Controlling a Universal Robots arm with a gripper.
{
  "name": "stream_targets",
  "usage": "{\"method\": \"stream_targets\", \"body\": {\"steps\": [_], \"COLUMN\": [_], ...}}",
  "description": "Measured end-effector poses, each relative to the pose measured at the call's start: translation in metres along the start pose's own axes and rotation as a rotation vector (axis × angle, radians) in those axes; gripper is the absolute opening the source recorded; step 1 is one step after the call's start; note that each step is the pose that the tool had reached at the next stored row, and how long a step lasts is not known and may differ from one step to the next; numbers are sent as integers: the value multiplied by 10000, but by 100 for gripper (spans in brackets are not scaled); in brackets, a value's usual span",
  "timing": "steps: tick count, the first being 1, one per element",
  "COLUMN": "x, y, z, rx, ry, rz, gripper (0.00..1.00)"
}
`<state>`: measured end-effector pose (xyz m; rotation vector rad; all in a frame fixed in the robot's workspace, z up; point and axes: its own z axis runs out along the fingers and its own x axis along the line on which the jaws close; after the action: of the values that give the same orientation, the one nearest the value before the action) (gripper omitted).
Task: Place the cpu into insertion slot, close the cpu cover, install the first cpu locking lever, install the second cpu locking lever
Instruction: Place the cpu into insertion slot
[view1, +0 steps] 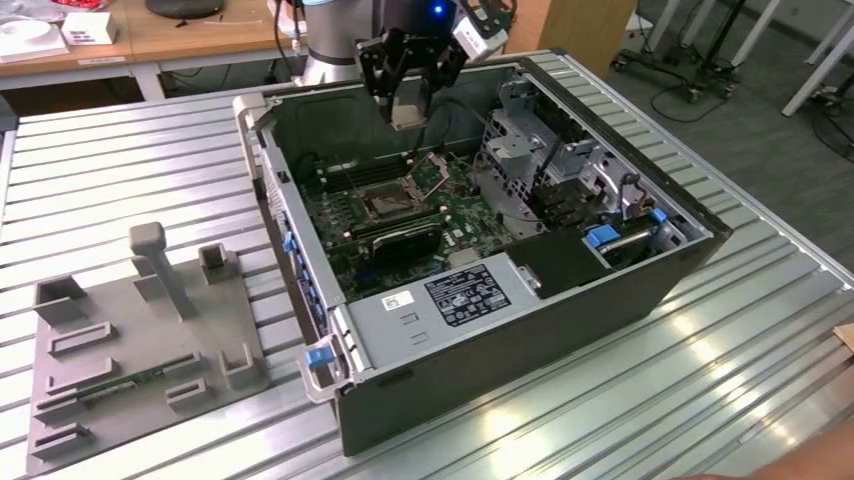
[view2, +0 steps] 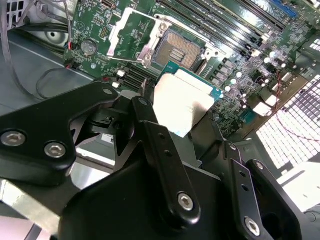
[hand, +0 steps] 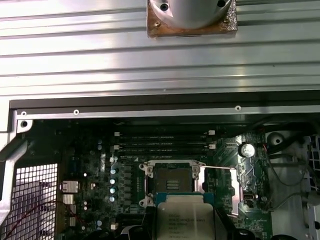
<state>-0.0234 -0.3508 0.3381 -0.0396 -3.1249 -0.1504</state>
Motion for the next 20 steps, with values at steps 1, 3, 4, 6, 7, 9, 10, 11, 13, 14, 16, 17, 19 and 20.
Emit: {"method": "stream_targets", "body": {"steps": [1, 3, 4, 6, 7, 9, 10, 11, 13, 14, 16, 17, 19, 20], "x": [1, 1, 0, 1, 1, 1, 1, 1, 1, 1, 0, 0, 0, -1], "y": [-1, -3, -4, -4, -4, -5, -5, -5, -5, -6, -8, -9, -11, -12], "z": [11, 36, 44, 46, 46, 46, 47, 47, 56, 64, 85, 96, 119, 128], "rx": [-1, -5, -7, -4, -3, -4, -5, -5, -12, -14, -16, -16, -16, -16], "ry": [-8, -27, -32, -33, -33, -34, -34, -34, -37, -37, -36, -36, -38, -39], "rz": [-1, -3, -5, -4, -4, -3, -3, -4, -4, -4, -3, -3, -4, -4], "gripper": [54, 54, 54, 54, 54, 54, 54, 54, 54, 54, 54, 54, 54, 54]}}
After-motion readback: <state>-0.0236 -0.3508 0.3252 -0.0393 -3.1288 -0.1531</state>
